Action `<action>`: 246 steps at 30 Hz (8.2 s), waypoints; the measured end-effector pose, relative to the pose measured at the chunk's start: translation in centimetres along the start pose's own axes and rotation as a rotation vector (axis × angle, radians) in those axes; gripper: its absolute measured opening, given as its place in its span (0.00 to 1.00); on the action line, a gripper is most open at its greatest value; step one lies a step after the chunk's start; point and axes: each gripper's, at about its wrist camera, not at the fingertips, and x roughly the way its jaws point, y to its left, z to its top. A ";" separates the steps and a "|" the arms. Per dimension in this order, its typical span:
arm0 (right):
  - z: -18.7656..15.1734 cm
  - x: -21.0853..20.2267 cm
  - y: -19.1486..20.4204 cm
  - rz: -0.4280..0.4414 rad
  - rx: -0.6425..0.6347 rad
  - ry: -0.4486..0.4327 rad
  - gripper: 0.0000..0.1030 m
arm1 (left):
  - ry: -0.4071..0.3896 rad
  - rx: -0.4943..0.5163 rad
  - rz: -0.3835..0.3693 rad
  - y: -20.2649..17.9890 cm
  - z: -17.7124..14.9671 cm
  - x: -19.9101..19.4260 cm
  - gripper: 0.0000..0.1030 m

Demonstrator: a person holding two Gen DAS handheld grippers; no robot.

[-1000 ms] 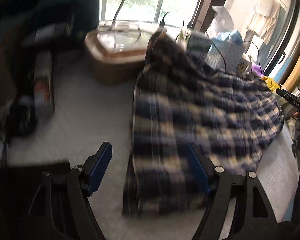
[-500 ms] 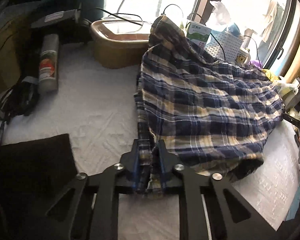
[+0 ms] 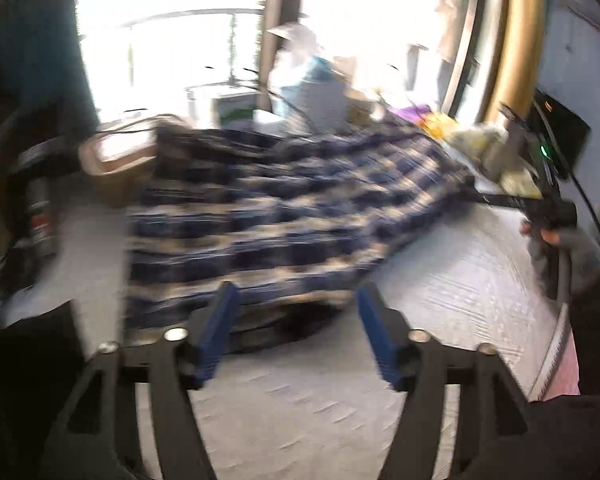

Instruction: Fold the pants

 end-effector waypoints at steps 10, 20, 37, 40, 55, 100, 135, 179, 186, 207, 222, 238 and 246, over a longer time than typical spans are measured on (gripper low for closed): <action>-0.6 -1.5 -1.1 0.027 0.026 -0.016 0.72 | 0.126 0.197 0.082 -3.4 -0.8 7.6 0.65; 1.1 2.2 -1.2 0.117 0.148 -0.007 0.96 | 0.105 0.097 0.075 -2.3 -1.1 7.5 0.16; 1.8 -3.2 -0.7 0.064 0.066 -0.100 0.25 | 0.117 0.049 0.007 -5.5 -2.1 3.1 0.09; 0.3 -4.7 -1.4 0.052 0.061 -0.097 0.25 | 0.130 0.039 -0.014 -5.5 -2.6 3.0 0.09; -4.9 -6.6 -4.3 -0.161 0.044 -0.053 0.70 | 0.183 -0.124 -0.065 -0.4 -5.4 -0.3 0.38; 11.1 6.1 8.1 -0.082 -0.437 0.100 0.37 | 0.054 -0.157 0.169 16.1 7.8 9.9 0.60; -3.9 0.6 9.7 0.028 -0.322 0.125 0.40 | 0.176 -0.193 -0.006 7.1 -3.6 1.2 0.63; -7.5 -2.7 7.2 0.020 -0.319 0.050 0.60 | 0.163 0.084 -0.004 -3.9 -3.3 6.8 0.56; -8.7 -4.3 5.7 0.054 -0.292 0.072 0.60 | 0.187 0.084 -0.004 -2.9 -3.4 5.5 0.56; -3.9 -3.8 -4.9 0.088 0.182 0.037 0.63 | 0.080 -0.087 0.110 5.4 2.8 4.2 0.56; -0.6 -0.5 -7.3 0.119 0.366 -0.029 0.65 | 0.053 -0.177 0.195 11.5 3.8 4.7 0.56; 2.4 -3.3 -4.1 0.108 0.264 -0.132 0.28 | 0.021 -0.210 0.170 12.6 2.3 2.7 0.56; 4.2 -6.8 2.1 0.100 0.091 -0.200 0.27 | 0.002 -0.216 0.144 13.2 1.4 1.8 0.56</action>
